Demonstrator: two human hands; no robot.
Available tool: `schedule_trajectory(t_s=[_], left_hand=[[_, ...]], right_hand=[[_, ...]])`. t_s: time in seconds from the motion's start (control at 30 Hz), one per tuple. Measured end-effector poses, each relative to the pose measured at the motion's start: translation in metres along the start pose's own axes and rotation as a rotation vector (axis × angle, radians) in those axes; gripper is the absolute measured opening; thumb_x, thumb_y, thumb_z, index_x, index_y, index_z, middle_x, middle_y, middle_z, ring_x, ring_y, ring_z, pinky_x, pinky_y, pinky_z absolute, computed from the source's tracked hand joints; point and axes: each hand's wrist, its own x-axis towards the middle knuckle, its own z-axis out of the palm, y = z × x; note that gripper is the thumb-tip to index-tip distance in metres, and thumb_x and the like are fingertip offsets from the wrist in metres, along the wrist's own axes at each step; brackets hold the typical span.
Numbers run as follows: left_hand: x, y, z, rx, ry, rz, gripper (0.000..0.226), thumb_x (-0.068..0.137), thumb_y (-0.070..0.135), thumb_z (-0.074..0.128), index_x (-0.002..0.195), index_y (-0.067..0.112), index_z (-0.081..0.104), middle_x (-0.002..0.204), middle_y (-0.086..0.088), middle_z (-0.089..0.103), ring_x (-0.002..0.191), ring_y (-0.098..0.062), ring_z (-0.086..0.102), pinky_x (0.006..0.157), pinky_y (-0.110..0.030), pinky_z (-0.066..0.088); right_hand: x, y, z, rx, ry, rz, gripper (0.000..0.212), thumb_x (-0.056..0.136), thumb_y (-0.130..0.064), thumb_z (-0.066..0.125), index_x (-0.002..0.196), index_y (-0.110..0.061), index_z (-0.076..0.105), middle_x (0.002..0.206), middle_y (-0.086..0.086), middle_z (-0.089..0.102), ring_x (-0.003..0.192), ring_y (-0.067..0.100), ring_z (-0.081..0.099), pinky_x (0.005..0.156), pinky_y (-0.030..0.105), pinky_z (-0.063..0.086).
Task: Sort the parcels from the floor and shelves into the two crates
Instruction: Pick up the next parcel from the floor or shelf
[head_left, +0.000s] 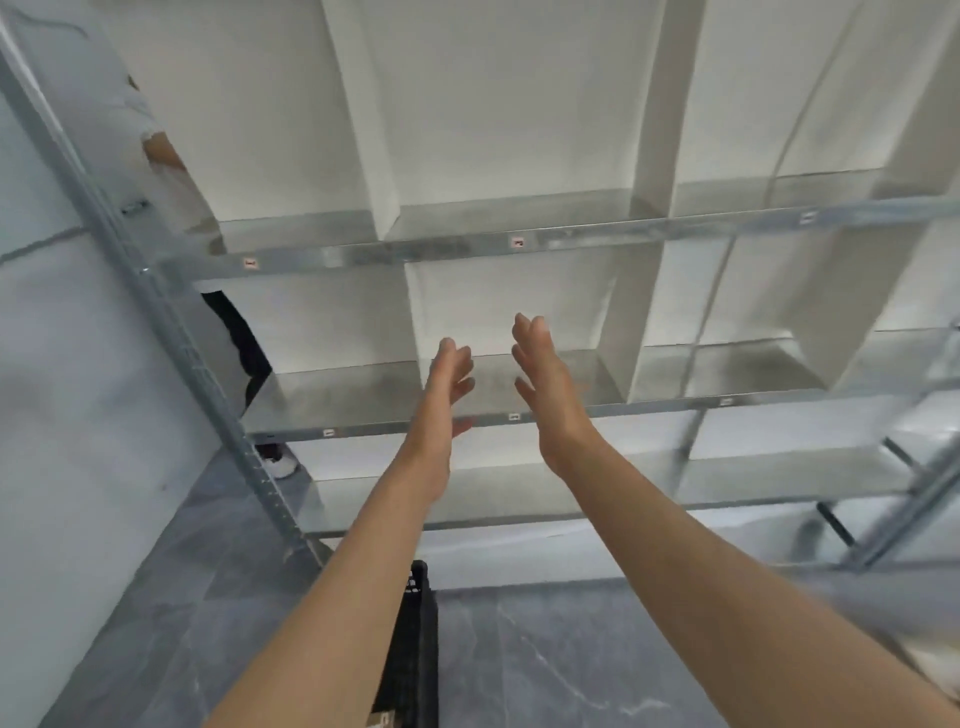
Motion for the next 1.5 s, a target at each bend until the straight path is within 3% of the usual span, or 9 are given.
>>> schedule_trajectory(t_s=[0.4,0.6,0.83,1.03,1.1,1.23,1.33,1.43,1.5], left_hand=[[0.035,-0.024,0.290,0.028,-0.398,-0.052,0.062,0.097,0.074,0.034,0.139,0.034,0.058,0.139,0.018,0.060,0.129,-0.005,0.055,0.105,-0.043,0.045],[0.026,-0.048,0.419,0.070,-0.614,-0.102,0.062,0.097,0.074,0.033,0.137,0.034,0.059,0.138,0.016,0.061,0.128,-0.005,0.056,0.102,-0.040,0.046],[0.020,-0.095,0.538,0.159,-0.861,-0.183,0.068,0.098,0.073,0.031,0.145,0.031,0.053,0.142,0.015,0.058,0.129,-0.003,0.054,0.111,-0.046,0.043],[0.043,-0.143,0.638,0.198,-1.013,-0.280,0.052,0.096,0.074,0.035,0.125,0.039,0.062,0.135,0.016,0.062,0.124,-0.002,0.057,0.111,-0.045,0.042],[0.057,-0.163,0.672,0.220,-1.046,-0.321,0.058,0.099,0.071,0.034,0.133,0.032,0.061,0.134,0.013,0.062,0.123,-0.003,0.057,0.109,-0.041,0.044],[0.088,-0.204,0.730,0.316,-1.138,-0.389,0.069,0.098,0.073,0.031,0.145,0.029,0.054,0.141,0.013,0.059,0.128,-0.005,0.054,0.111,-0.043,0.041],[0.105,-0.231,0.768,0.379,-1.198,-0.440,0.072,0.098,0.073,0.029,0.150,0.027,0.048,0.146,0.009,0.054,0.130,-0.006,0.051,0.115,-0.046,0.038],[0.116,-0.257,0.801,0.443,-1.233,-0.477,0.074,0.099,0.072,0.029,0.152,0.024,0.046,0.150,0.005,0.053,0.134,-0.012,0.050,0.114,-0.047,0.038],[0.120,-0.273,0.823,0.497,-1.250,-0.503,0.074,0.099,0.073,0.029,0.152,0.024,0.046,0.151,0.006,0.052,0.133,-0.012,0.050,0.114,-0.047,0.038]], right_hand=[[-0.011,-0.030,-0.291,0.047,0.386,-0.066,0.070,0.104,-0.072,0.031,0.163,-0.035,0.035,0.169,-0.015,0.032,0.156,0.009,0.029,0.130,0.047,0.022],[-0.043,-0.026,-0.407,0.043,0.596,-0.022,0.098,0.080,-0.091,0.039,0.161,-0.036,0.039,0.168,-0.015,0.034,0.156,0.009,0.029,0.129,0.051,0.021],[-0.071,-0.003,-0.515,0.054,0.793,0.004,0.088,0.090,-0.086,0.034,0.164,-0.038,0.032,0.170,-0.016,0.029,0.157,0.007,0.024,0.130,0.051,0.018],[-0.067,0.030,-0.603,0.130,0.981,0.084,0.075,0.099,-0.078,0.036,0.161,-0.036,0.039,0.166,-0.015,0.035,0.150,0.007,0.036,0.118,0.036,0.031],[-0.058,0.043,-0.632,0.117,1.037,0.094,0.070,0.102,-0.075,0.032,0.159,-0.036,0.041,0.160,-0.020,0.038,0.149,0.005,0.036,0.123,0.039,0.028],[-0.032,0.071,-0.684,0.167,1.167,0.207,0.081,0.097,-0.080,0.034,0.162,-0.032,0.039,0.169,-0.008,0.034,0.153,0.012,0.035,0.127,0.048,0.025],[-0.024,0.093,-0.719,0.204,1.245,0.268,0.080,0.101,-0.078,0.031,0.165,-0.029,0.033,0.170,-0.008,0.030,0.156,0.013,0.031,0.126,0.044,0.026],[-0.025,0.110,-0.750,0.261,1.281,0.336,0.076,0.103,-0.075,0.027,0.165,-0.032,0.031,0.164,-0.015,0.035,0.150,0.010,0.035,0.113,0.038,0.032],[-0.027,0.125,-0.774,0.284,1.312,0.359,0.078,0.102,-0.077,0.026,0.166,-0.032,0.028,0.169,-0.012,0.029,0.155,0.013,0.029,0.119,0.040,0.028]])
